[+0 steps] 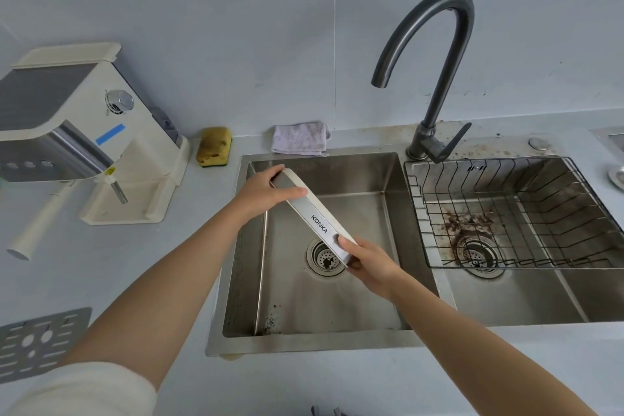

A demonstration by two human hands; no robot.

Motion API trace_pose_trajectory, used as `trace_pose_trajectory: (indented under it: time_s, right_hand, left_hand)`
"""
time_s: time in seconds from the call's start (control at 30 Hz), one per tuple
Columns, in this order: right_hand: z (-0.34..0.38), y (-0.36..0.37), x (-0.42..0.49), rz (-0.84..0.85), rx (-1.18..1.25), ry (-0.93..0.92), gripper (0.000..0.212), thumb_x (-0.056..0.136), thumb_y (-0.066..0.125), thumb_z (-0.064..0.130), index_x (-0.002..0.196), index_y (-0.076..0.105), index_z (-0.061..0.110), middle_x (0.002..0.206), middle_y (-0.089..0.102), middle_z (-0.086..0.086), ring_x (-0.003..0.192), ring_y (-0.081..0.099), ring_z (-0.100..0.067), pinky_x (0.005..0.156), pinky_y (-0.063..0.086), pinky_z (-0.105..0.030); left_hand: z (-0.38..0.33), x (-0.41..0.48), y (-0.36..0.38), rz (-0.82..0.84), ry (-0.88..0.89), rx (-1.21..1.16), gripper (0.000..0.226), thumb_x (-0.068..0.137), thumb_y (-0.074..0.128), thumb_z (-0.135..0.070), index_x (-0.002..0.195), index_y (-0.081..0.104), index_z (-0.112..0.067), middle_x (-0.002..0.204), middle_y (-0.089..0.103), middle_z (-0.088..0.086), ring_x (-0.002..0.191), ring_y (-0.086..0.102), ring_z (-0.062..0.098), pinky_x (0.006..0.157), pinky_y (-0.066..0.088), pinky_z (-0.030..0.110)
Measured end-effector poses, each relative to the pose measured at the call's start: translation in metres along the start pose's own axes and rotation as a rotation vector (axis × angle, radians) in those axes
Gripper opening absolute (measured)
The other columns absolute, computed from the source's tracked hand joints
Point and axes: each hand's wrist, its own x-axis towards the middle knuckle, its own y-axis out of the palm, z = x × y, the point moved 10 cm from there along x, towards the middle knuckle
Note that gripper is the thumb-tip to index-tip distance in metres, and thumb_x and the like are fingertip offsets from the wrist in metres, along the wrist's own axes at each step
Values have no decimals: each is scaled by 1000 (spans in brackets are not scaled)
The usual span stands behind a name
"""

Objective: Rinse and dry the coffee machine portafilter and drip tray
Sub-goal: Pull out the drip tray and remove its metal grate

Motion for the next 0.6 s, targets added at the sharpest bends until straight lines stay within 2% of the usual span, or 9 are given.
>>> trace_pose_trajectory:
  time_s: [0.1,0.17,0.23,0.4,0.47,0.6]
  right_hand:
    - [-9,5,1,5,72,61,19,90,55,32,99,61,16,91,59,-2,86,53,-11,90,41,-23]
    - [-15,8,2,12,78,106,22,88,55,37,98,61,18,100,60,-4,98,56,-16,98,40,-28]
    - [-19,13,1,36,70,146,23,89,52,41,97,60,21,108,60,-5,108,55,-20,100,39,-31]
    - [-25,21,-1,76,99,211,31,90,44,48,99,57,22,103,63,-2,103,57,-22,107,36,-37]
    - [-28,22,-2,78,106,239,39,89,42,53,101,57,19,104,62,-4,96,60,-20,103,40,-36]
    - [-29,23,-3,74,107,289,55,86,41,59,116,52,15,109,62,-8,94,63,-19,82,49,-28]
  left_hand:
    - [-3,5,2,15,-40,50,105,51,67,-65,142,35,-24,140,46,3,125,46,21,106,37,37]
    - [-4,10,4,20,-49,72,90,67,70,-55,142,35,-21,142,44,5,127,45,22,104,36,34]
    - [-5,15,5,29,-55,110,84,73,69,-51,142,35,-18,144,41,6,129,43,23,104,35,34]
    - [2,26,7,31,-118,199,82,75,63,-58,141,37,-15,146,40,7,132,40,26,109,35,42]
    - [4,29,8,21,-144,231,85,76,60,-60,142,34,-13,149,35,8,135,35,27,109,33,40]
    - [7,33,10,22,-177,304,89,78,54,-63,144,28,-10,152,28,9,139,29,29,110,30,40]
